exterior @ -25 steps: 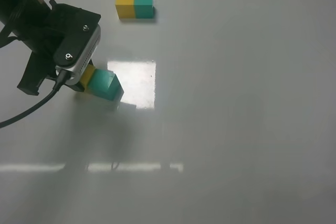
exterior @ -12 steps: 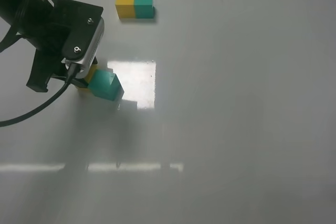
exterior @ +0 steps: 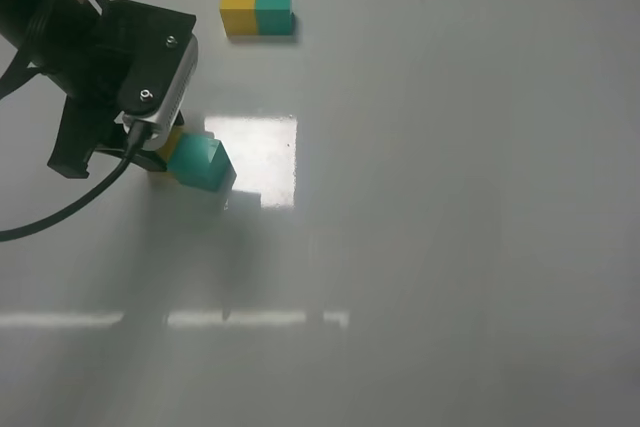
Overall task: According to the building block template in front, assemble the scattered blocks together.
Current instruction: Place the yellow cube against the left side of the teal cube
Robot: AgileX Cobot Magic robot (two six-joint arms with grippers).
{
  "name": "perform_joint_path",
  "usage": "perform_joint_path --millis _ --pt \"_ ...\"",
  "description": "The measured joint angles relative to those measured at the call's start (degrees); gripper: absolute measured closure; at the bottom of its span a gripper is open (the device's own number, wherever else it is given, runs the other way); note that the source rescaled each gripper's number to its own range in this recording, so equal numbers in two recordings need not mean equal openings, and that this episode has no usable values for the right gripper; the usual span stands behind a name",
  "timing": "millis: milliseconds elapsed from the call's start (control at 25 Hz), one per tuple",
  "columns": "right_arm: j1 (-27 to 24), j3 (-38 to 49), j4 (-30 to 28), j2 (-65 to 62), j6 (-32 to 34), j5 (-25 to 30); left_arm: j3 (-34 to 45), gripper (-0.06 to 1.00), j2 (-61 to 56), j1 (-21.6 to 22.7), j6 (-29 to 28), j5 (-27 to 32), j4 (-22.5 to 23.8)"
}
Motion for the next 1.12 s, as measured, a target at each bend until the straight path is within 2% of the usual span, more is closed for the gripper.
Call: perform_joint_path --millis 800,880,1000,1120 --pt "0.0 0.0 0.0 0.0 0.0 0.0 0.0 0.72 0.16 0.0 0.05 0.14 -1.03" --pt "0.0 0.0 0.0 0.0 0.0 0.0 0.0 0.67 0.42 0.0 0.05 -0.28 -1.18" --pt "0.0 0.0 0.0 0.0 0.0 0.0 0.29 0.54 1.09 0.0 0.05 -1.69 -1.72" --pt "0.0 0.0 0.0 0.0 0.0 0.0 0.58 0.48 1.28 0.0 0.05 -2.7 -1.96"
